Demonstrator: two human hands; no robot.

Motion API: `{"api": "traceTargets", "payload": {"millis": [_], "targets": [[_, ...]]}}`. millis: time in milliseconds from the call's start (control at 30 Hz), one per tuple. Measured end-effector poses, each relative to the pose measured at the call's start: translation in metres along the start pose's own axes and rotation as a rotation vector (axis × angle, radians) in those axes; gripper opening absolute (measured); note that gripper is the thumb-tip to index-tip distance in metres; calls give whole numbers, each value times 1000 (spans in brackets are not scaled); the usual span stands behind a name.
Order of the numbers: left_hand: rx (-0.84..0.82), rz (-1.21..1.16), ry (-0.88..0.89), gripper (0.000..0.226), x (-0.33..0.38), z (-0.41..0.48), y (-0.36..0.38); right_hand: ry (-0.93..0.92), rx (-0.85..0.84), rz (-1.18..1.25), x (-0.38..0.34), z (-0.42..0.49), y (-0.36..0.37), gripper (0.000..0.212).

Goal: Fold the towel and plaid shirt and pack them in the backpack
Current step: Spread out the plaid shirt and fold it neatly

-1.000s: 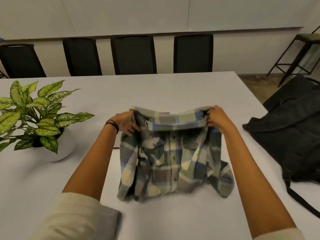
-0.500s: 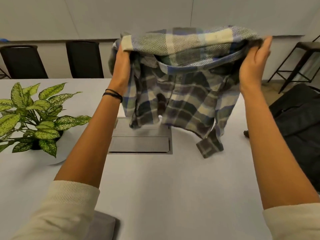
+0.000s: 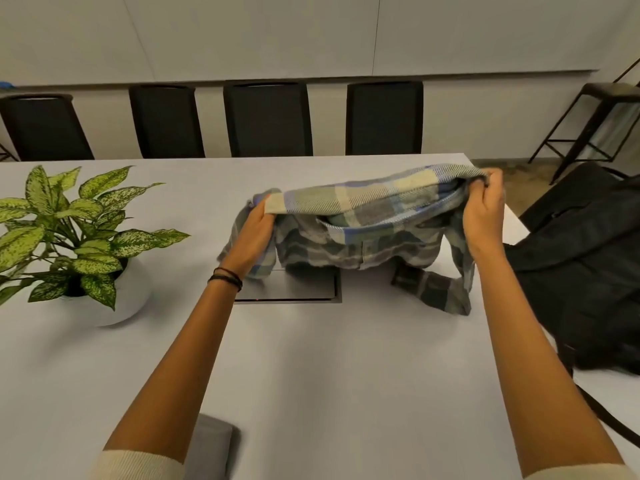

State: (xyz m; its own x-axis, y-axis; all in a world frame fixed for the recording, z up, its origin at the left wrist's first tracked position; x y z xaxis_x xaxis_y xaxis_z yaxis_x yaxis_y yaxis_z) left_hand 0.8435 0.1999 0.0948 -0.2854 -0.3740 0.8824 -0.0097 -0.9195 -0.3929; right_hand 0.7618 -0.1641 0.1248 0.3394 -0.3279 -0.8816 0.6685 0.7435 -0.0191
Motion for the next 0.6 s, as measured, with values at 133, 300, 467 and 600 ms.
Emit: {"api": "traceTargets", "payload": {"millis": [133, 300, 467, 600], "targets": [[-111, 206, 20, 32, -25, -24, 5, 62, 32, 8, 11, -31, -11, 23], [-204, 323, -21, 33, -61, -61, 12, 152, 54, 15, 36, -74, -24, 19], [-315, 490, -25, 25, -84, -93, 8, 228, 98, 22, 61, -116, -45, 18], [-466, 640, -10, 19, -88, -119, 12, 297, 154, 39, 79, -149, -67, 24]]}}
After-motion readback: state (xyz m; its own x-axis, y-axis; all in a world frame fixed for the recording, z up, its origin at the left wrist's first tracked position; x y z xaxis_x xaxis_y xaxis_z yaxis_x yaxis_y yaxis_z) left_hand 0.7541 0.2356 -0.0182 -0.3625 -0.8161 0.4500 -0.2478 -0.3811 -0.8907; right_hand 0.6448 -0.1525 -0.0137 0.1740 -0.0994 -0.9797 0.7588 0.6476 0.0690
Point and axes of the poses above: each hand's wrist, its own z-axis towards the middle knuckle, its own y-axis out of the palm, x = y × z, the point moved 9 cm from there along z, towards the middle knuckle, and after that the axes turned 14 degrees about z, right-handed, at the moved point
